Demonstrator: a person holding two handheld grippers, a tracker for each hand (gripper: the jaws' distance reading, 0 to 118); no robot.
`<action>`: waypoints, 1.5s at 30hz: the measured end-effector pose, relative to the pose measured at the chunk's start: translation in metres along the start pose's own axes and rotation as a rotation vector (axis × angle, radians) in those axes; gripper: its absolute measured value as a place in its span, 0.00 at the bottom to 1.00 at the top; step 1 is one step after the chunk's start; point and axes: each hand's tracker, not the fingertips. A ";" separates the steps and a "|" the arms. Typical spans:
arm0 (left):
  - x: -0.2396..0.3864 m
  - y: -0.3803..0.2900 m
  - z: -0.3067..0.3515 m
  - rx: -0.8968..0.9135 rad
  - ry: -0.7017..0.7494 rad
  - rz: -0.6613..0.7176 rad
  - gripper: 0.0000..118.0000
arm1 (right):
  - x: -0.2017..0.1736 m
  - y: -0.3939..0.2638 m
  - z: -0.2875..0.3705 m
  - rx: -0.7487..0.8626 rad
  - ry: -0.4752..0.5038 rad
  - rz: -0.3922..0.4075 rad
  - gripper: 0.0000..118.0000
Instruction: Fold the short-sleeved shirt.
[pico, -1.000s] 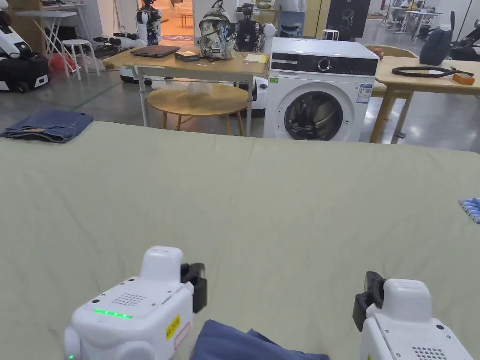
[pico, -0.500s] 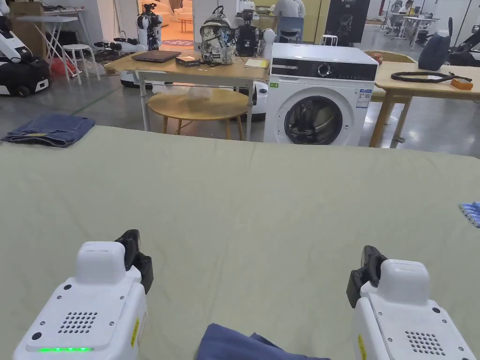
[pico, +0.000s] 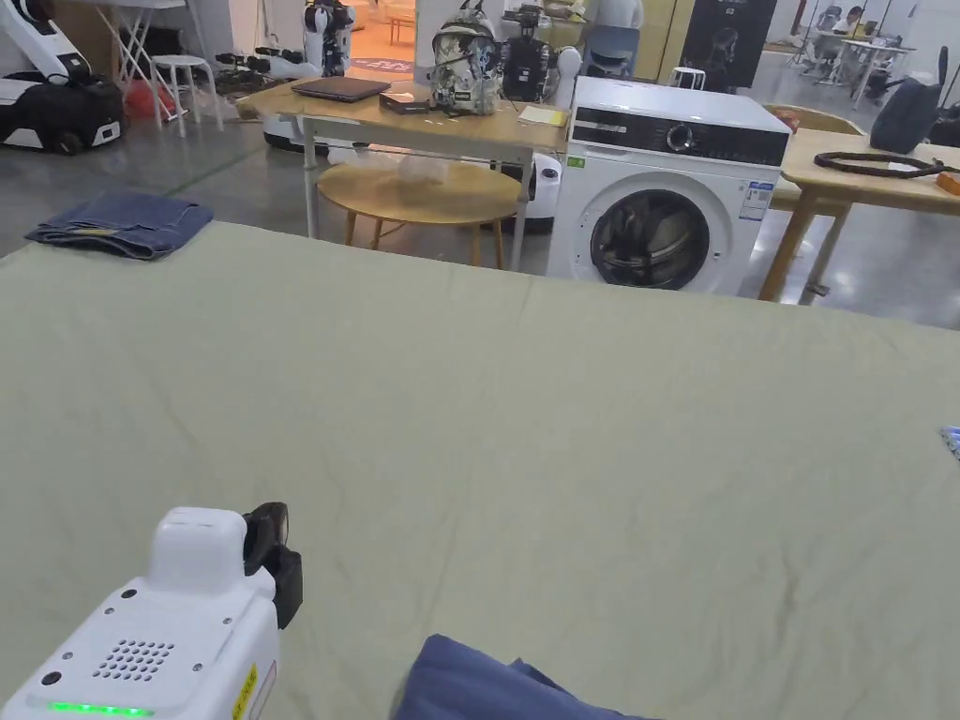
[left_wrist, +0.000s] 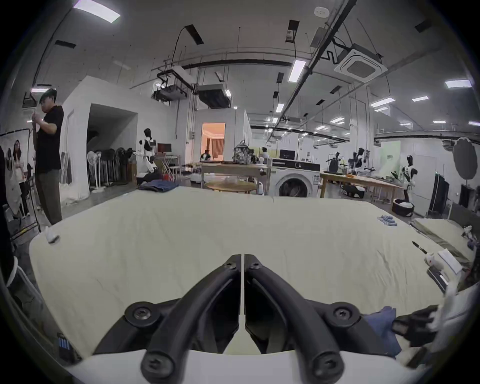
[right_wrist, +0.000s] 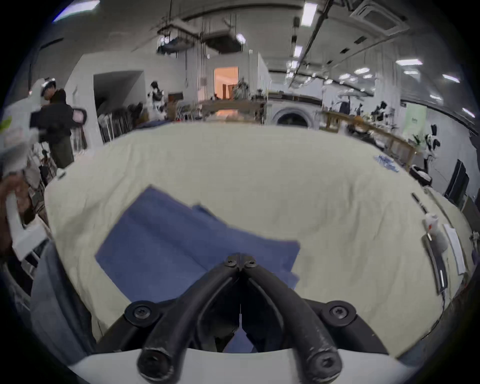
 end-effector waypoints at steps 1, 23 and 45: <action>-0.002 -0.002 0.002 -0.021 -0.004 0.009 0.00 | 0.000 -0.004 -0.010 -0.033 -0.008 -0.008 0.00; -0.022 -0.064 -0.093 -0.872 -0.831 0.534 0.63 | 0.017 -0.018 -0.042 -0.044 -0.074 -0.057 0.00; -0.009 -0.122 -0.103 -0.922 -0.871 0.781 0.18 | 0.014 -0.013 -0.027 -0.012 -0.052 0.008 0.00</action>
